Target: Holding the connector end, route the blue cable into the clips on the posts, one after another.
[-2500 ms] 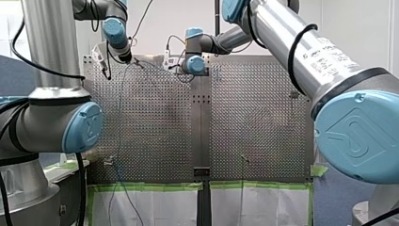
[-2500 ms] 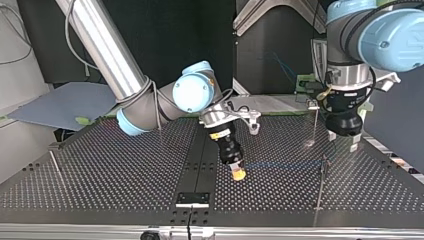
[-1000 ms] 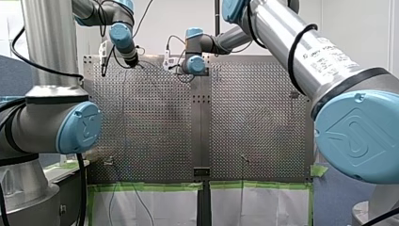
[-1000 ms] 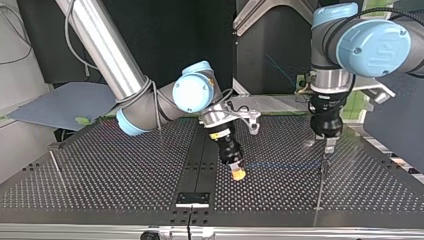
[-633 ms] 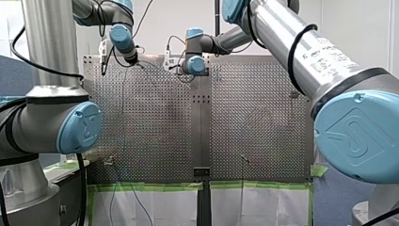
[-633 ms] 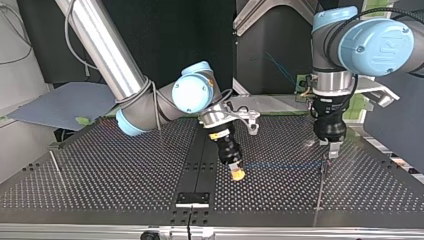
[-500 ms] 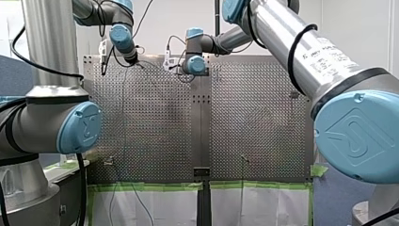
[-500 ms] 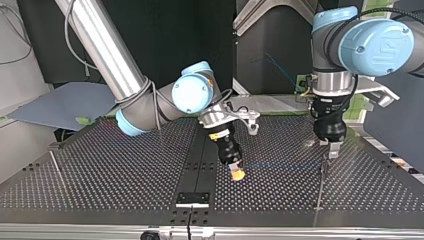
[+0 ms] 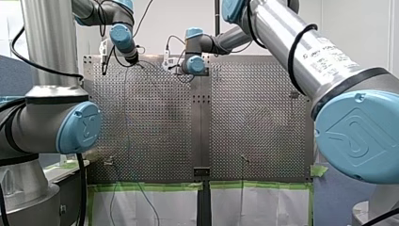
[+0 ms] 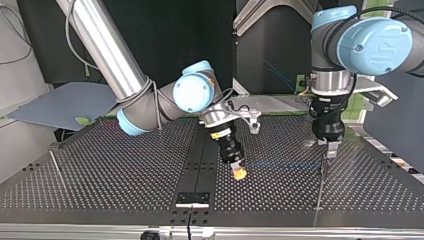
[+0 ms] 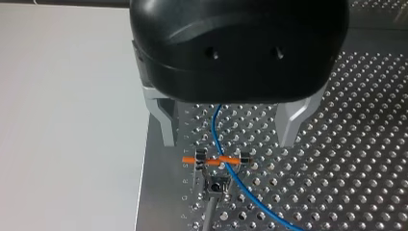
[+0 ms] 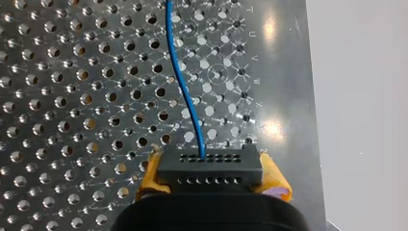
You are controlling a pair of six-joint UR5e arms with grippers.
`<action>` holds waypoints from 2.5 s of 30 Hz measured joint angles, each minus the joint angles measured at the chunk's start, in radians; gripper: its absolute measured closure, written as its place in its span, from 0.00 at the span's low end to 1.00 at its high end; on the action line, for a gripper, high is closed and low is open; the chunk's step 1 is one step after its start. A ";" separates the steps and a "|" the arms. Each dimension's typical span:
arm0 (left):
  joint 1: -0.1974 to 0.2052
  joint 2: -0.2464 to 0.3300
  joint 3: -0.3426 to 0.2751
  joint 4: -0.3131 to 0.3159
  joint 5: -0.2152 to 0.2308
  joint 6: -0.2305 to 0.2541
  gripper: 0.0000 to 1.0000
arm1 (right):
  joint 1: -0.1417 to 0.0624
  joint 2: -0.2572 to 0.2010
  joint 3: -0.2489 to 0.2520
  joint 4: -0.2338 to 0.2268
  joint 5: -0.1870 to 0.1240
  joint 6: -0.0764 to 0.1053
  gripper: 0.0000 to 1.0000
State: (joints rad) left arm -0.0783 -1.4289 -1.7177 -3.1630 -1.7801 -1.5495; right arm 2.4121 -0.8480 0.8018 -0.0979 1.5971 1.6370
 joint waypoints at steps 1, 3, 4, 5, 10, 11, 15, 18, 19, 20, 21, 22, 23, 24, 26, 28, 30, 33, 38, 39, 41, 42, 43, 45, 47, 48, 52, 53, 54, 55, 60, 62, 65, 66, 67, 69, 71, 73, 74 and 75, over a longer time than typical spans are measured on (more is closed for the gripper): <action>-0.001 0.000 0.000 0.000 0.001 0.001 0.00 | 0.000 0.000 0.000 0.001 0.000 0.000 1.00; -0.004 0.000 0.000 0.001 0.002 0.003 0.00 | 0.001 0.000 0.000 0.003 0.000 -0.001 1.00; -0.006 0.000 0.000 0.002 0.005 0.006 0.00 | 0.001 0.000 0.000 0.004 0.000 -0.001 1.00; -0.007 0.000 0.000 0.003 0.008 0.009 0.00 | 0.001 0.000 0.000 0.004 0.000 -0.002 1.00; -0.021 0.000 0.000 0.010 0.042 0.033 0.00 | 0.001 0.000 0.000 0.008 0.000 -0.004 1.00; -0.024 0.000 0.000 0.011 0.047 0.034 0.00 | 0.001 -0.001 0.000 0.008 0.000 -0.004 1.00; -0.037 -0.004 0.000 0.017 0.057 0.036 0.00 | 0.002 -0.001 0.000 0.010 0.000 -0.005 1.00; -0.047 -0.020 0.001 0.019 0.062 0.034 0.00 | 0.003 -0.001 0.000 0.010 0.000 -0.005 1.00; -0.051 -0.030 0.005 0.019 0.064 0.034 0.00 | 0.004 -0.001 0.000 0.009 0.000 -0.005 1.00; -0.054 -0.037 0.009 0.019 0.065 0.034 0.00 | 0.004 -0.001 0.000 0.009 0.000 -0.005 1.00; -0.057 -0.046 0.015 0.019 0.067 0.033 0.00 | 0.004 -0.001 0.000 0.009 0.000 -0.005 1.00; -0.062 -0.057 0.025 0.021 0.068 0.033 0.00 | 0.005 -0.001 0.000 0.009 0.000 -0.005 1.00; -0.065 -0.066 0.032 0.024 0.068 0.032 0.00 | 0.006 -0.001 0.000 0.010 0.000 -0.005 1.00; -0.067 -0.072 0.040 0.028 0.067 0.029 0.00 | 0.007 -0.001 0.000 0.010 0.000 -0.005 1.00; -0.071 -0.082 0.058 0.041 0.060 0.020 0.00 | 0.008 -0.001 0.000 0.010 0.000 -0.005 1.00; -0.073 -0.086 0.071 0.052 0.050 0.014 0.00 | 0.009 -0.001 0.000 0.010 0.000 -0.005 1.00; -0.074 -0.089 0.081 0.059 0.037 0.012 0.00 | 0.010 -0.001 0.000 0.010 0.000 -0.005 1.00; -0.074 -0.096 0.089 0.065 0.013 0.011 0.00 | 0.012 -0.001 0.000 0.010 0.000 -0.005 1.00; -0.072 -0.134 0.113 0.060 0.000 0.014 0.00 | 0.013 -0.002 0.000 0.011 -0.001 -0.006 1.00; -0.072 -0.142 0.120 0.056 0.000 0.015 0.00 | 0.013 -0.002 0.000 0.011 -0.001 -0.006 1.00; -0.072 -0.159 0.134 0.053 -0.002 0.015 0.00 | 0.012 -0.002 0.000 0.012 -0.001 -0.006 1.00; -0.071 -0.167 0.139 0.054 -0.003 0.015 0.00 | 0.012 -0.002 0.000 0.012 -0.001 -0.006 1.00; -0.069 -0.175 0.145 0.057 -0.004 0.013 0.00 | 0.012 -0.002 0.000 0.012 -0.001 -0.006 1.00; -0.066 -0.184 0.154 0.060 -0.009 0.010 0.00 | 0.012 -0.002 0.000 0.012 0.000 -0.006 1.00; -0.063 -0.193 0.162 0.063 -0.012 0.007 0.00 | 0.011 -0.002 0.000 0.011 0.000 -0.006 1.00; -0.063 -0.199 0.164 0.064 -0.012 0.006 0.00 | 0.011 -0.002 0.000 0.011 0.000 -0.006 1.00; -0.059 -0.226 0.168 0.067 -0.009 0.001 0.00 | 0.010 -0.002 0.000 0.012 0.000 -0.006 1.00; -0.058 -0.229 0.168 0.068 -0.007 -0.002 0.00 | 0.010 -0.002 0.000 0.013 -0.001 -0.006 1.00; -0.057 -0.231 0.168 0.069 -0.005 -0.004 0.00 | 0.010 -0.002 0.000 0.013 -0.001 -0.005 1.00; -0.056 -0.232 0.168 0.070 -0.004 -0.007 0.00 | 0.010 -0.002 0.000 0.013 -0.001 -0.005 1.00; -0.054 -0.234 0.168 0.073 -0.003 -0.020 0.09 | 0.010 -0.003 0.000 0.014 -0.001 -0.005 1.00; -0.054 -0.234 0.168 0.074 -0.003 -0.026 0.38 | 0.010 -0.003 0.000 0.016 -0.001 -0.005 1.00; -0.055 -0.234 0.168 0.078 -0.005 -0.035 0.73 | 0.010 -0.003 0.000 0.018 -0.001 -0.006 1.00; -0.055 -0.234 0.169 0.080 -0.005 -0.037 0.73 | 0.010 -0.003 0.000 0.019 -0.001 -0.006 1.00; -0.055 -0.234 0.169 0.081 -0.005 -0.040 0.91 | 0.010 -0.003 0.000 0.020 -0.001 -0.006 1.00; -0.055 -0.234 0.169 0.083 -0.005 -0.043 1.00 | 0.009 -0.003 0.000 0.020 -0.001 -0.006 1.00; -0.054 -0.234 0.169 0.084 -0.007 -0.048 1.00 | 0.009 -0.003 0.000 0.021 -0.001 -0.006 1.00; -0.054 -0.234 0.169 0.084 -0.008 -0.051 1.00 | 0.009 -0.003 0.000 0.021 -0.001 -0.006 1.00; -0.054 -0.234 0.169 0.084 -0.009 -0.052 1.00 | 0.009 -0.003 0.000 0.021 -0.001 -0.006 1.00; -0.054 -0.234 0.168 0.084 -0.009 -0.053 1.00 | 0.009 -0.003 0.000 0.021 -0.001 -0.006 1.00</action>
State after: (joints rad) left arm -0.1319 -1.6633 -1.5493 -3.0787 -1.7889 -1.6029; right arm 2.4211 -0.8513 0.8017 -0.0766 1.5956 1.6309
